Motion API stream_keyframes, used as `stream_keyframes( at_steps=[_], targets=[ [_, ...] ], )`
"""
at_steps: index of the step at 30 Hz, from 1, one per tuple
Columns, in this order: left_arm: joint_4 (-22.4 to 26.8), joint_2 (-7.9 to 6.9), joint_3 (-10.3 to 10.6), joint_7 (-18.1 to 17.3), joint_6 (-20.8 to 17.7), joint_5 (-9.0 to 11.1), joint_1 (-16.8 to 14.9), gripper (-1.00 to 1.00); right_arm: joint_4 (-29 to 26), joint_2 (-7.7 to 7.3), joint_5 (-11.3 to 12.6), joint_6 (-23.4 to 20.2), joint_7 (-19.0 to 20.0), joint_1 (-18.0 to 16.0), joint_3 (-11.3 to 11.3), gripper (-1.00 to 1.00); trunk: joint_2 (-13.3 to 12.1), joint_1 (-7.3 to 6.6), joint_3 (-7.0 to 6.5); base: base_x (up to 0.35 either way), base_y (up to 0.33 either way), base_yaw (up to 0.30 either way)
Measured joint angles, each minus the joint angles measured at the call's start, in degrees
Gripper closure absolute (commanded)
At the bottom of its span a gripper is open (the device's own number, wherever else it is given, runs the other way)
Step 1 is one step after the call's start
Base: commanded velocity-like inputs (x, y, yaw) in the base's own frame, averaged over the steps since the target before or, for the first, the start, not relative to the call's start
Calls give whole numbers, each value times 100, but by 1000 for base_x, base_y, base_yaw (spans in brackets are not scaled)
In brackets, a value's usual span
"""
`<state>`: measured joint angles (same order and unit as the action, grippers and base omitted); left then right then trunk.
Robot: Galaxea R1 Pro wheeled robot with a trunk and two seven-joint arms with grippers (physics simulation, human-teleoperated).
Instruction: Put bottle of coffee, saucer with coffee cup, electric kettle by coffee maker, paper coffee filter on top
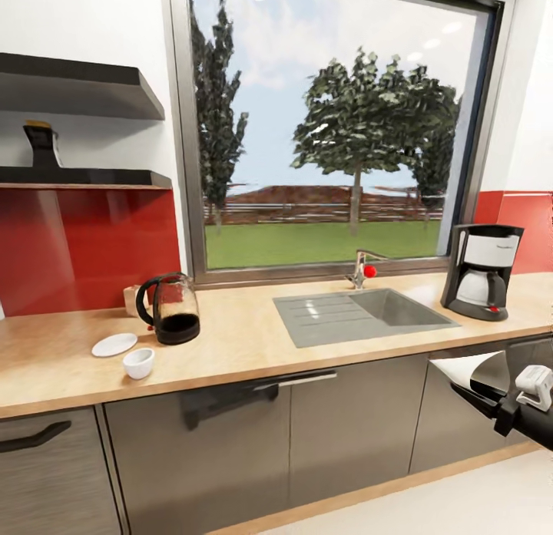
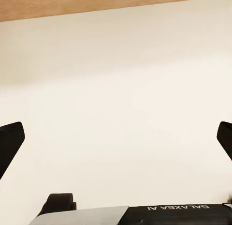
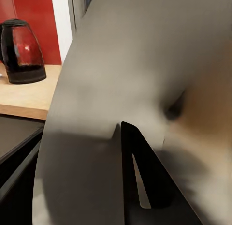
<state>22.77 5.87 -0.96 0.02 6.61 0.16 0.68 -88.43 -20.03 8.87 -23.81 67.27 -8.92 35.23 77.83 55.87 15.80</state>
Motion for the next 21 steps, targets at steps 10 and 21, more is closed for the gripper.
stream_keyframes(
  at_steps=[10, 21],
  targets=[
    [0, 0, 0, 1, -4, 0, 1, -100, 0, 0, 1, 0, 0, 0, -1, 100, -400, -219, -92, 0, 0, -82],
    [-5, 0, 0, 3, -6, 0, 0, -100, 0, 0, 1, 0, 0, 0, 3, 100, -841, -460, -193, 0, 0, -82]
  ],
)
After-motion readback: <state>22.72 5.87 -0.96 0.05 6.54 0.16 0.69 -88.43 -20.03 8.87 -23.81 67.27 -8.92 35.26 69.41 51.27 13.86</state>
